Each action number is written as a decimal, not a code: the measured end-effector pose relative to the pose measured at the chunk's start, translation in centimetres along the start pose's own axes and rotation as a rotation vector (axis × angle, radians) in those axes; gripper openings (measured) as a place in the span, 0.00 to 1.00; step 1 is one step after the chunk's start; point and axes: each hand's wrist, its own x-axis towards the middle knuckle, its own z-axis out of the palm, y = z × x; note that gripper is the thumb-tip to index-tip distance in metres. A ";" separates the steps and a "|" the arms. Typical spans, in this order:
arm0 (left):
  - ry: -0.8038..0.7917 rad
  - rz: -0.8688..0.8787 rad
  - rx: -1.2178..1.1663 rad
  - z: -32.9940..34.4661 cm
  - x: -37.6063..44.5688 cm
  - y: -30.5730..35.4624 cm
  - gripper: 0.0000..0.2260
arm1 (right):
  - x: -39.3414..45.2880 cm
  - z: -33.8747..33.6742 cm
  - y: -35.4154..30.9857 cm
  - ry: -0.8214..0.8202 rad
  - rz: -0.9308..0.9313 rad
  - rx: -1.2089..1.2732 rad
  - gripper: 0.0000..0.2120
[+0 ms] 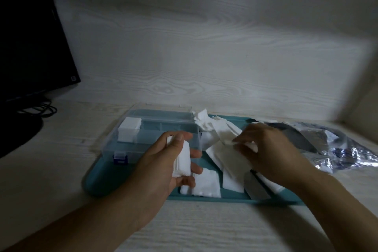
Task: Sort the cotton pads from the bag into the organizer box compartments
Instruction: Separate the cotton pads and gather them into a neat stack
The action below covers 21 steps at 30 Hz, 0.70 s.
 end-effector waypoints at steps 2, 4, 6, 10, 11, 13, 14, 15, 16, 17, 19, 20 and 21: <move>0.001 0.003 0.001 -0.1 0.0 0.0 0.10 | 0.2 -0.8 -0.4 0.238 0.037 0.008 0.06; 0.005 0.008 0.006 -0.1 0.0 0.0 0.10 | 0.2 -1.6 -1.0 0.411 0.143 0.175 0.06; -0.001 0.011 0.011 -0.1 -0.1 -0.1 0.10 | 0.2 -2.0 -1.9 0.437 0.236 0.456 0.08; -0.008 0.016 0.012 0.0 -0.1 0.1 0.10 | 0.4 -2.4 -4.0 0.242 0.301 0.976 0.09; -0.018 0.014 0.004 0.1 -0.1 0.1 0.11 | 0.3 -2.3 -4.4 0.169 0.278 0.995 0.08; -0.049 -0.004 -0.012 0.1 -0.2 0.1 0.13 | 0.1 -1.7 -5.4 0.078 0.194 0.973 0.05; -0.067 -0.018 -0.008 0.0 -0.3 -0.1 0.13 | -0.1 -1.3 -5.8 0.045 0.161 0.950 0.05; -0.087 -0.035 0.004 0.0 -0.3 -0.3 0.14 | -0.3 -0.7 -6.2 0.013 0.143 0.927 0.07; -0.106 -0.055 0.017 -0.1 -0.3 -0.5 0.16 | -0.4 -0.3 -6.7 -0.012 0.139 0.920 0.08; -0.118 -0.073 0.027 -0.2 -0.3 -0.7 0.18 | -0.6 0.2 -7.0 -0.017 0.145 0.921 0.08; -0.119 -0.097 0.034 -0.3 0.0 -1.0 0.20 | -0.8 0.7 -7.7 0.024 0.217 0.937 0.08; -0.115 -0.101 0.027 -0.3 0.1 -1.0 0.20 | -0.8 0.8 -8.0 0.059 0.267 0.922 0.08; -0.113 -0.101 0.015 -0.3 0.1 -1.0 0.19 | -0.9 0.9 -8.1 0.096 0.300 0.882 0.08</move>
